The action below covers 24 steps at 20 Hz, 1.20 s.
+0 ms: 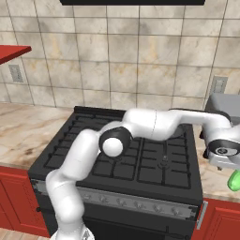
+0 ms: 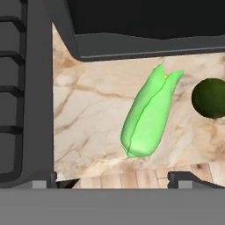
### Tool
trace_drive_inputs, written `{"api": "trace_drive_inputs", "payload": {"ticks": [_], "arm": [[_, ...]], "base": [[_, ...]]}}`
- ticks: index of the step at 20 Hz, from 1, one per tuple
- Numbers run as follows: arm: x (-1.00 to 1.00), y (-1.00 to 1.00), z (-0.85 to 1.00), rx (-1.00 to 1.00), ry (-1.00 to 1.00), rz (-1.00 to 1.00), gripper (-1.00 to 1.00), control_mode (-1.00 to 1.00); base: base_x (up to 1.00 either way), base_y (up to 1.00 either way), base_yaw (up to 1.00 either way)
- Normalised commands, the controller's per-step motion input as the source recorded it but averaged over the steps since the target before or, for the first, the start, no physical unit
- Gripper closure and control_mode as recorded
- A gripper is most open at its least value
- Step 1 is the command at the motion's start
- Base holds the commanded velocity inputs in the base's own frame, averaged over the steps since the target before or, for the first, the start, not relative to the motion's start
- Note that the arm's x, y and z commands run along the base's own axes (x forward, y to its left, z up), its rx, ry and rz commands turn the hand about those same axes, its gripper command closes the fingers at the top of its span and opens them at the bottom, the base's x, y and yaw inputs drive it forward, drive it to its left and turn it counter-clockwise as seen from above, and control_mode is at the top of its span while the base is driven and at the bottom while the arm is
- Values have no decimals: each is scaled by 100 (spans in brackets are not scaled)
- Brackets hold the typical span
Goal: Put the corn and lime in the pan. Then turn on the rear right burner and set the heat to medium.
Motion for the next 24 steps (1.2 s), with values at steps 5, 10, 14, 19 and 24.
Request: {"api": "trace_drive_inputs", "payload": {"ticks": [5,10,14,19,24], "arm": [[20,-25,-27,0,3,0,-100,-100],[19,-8,-34,1,3,0,-100,-100],[15,0,-29,3,3,0,-100,-100],[8,0,-24,3,1,0,-100,-100],[2,0,-24,1,5,0,-100,-100]], "base": [[0,0,0],[0,0,0],[0,0,0],[0,0,0],[0,0,0]]}}
